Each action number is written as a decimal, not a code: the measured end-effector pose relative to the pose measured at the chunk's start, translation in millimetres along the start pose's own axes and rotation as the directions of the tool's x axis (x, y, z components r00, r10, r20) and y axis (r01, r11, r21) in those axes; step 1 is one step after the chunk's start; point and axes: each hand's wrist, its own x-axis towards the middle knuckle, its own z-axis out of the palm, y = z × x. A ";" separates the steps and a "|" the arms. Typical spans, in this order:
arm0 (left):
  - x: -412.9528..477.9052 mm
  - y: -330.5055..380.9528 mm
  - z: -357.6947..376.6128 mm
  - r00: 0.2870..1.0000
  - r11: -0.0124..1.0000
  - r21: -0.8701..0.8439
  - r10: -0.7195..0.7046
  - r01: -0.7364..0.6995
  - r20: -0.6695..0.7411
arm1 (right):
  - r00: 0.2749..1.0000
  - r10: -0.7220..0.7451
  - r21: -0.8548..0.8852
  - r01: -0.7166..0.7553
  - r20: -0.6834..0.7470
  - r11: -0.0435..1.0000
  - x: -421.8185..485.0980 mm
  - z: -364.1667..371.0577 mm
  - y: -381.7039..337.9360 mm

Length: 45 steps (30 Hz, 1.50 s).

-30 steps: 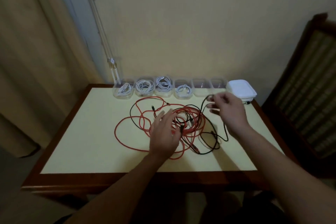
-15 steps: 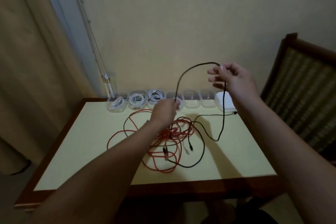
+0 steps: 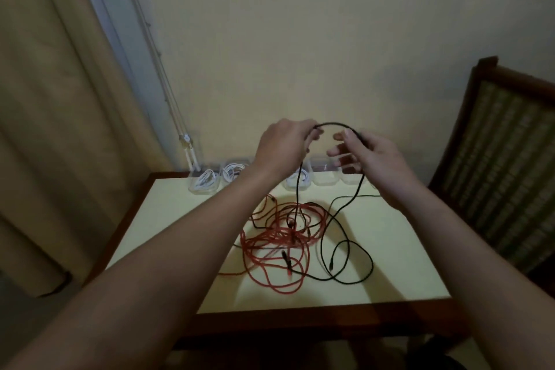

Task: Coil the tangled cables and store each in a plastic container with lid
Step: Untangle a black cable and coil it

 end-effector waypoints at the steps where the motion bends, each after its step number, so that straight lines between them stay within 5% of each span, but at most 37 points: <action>1: -4.0 2.2 2.1 1.000 1.000 0.002 0.012 -0.012 0.016 | 1.000 -0.026 -0.011 0.026 0.007 1.000 0.9 3.2 -0.4; 6: -28.7 -0.2 13.9 0.995 0.965 -0.245 -0.081 0.095 0.064 | 0.994 -0.094 0.001 0.094 -0.051 0.996 0.0 -0.4 4.7; 12: -81.6 -35.6 39.8 0.936 0.917 -0.247 -0.256 0.314 0.242 | 0.975 -0.042 0.140 0.074 -0.216 0.987 -4.5 -32.5 4.5; 20: -88.8 -36.2 44.9 0.893 0.813 -0.384 -0.442 0.436 0.078 | 0.954 0.260 0.020 -0.260 -0.149 0.966 -25.0 -31.1 39.7; 26: -36.5 -23.1 -2.1 0.928 0.839 -0.473 -0.356 0.268 -0.106 | 0.967 0.196 -0.010 -0.200 -0.163 0.980 -31.4 -27.6 37.8; 34: -67.8 1.5 4.0 0.990 0.933 -0.340 -0.091 0.121 0.103 | 0.998 0.055 -0.059 -0.053 0.043 0.997 -36.1 3.8 22.1; 40: -113.9 -14.4 7.9 0.933 0.837 -0.420 -0.272 0.350 0.236 | 0.988 0.045 -0.294 -0.088 -0.149 0.952 -47.7 -0.8 49.0; 45: -157.1 -36.5 -5.5 0.848 0.747 -0.403 -0.455 0.530 0.272 | 0.946 0.093 -0.278 -0.184 -0.309 0.943 -67.9 -27.6 78.9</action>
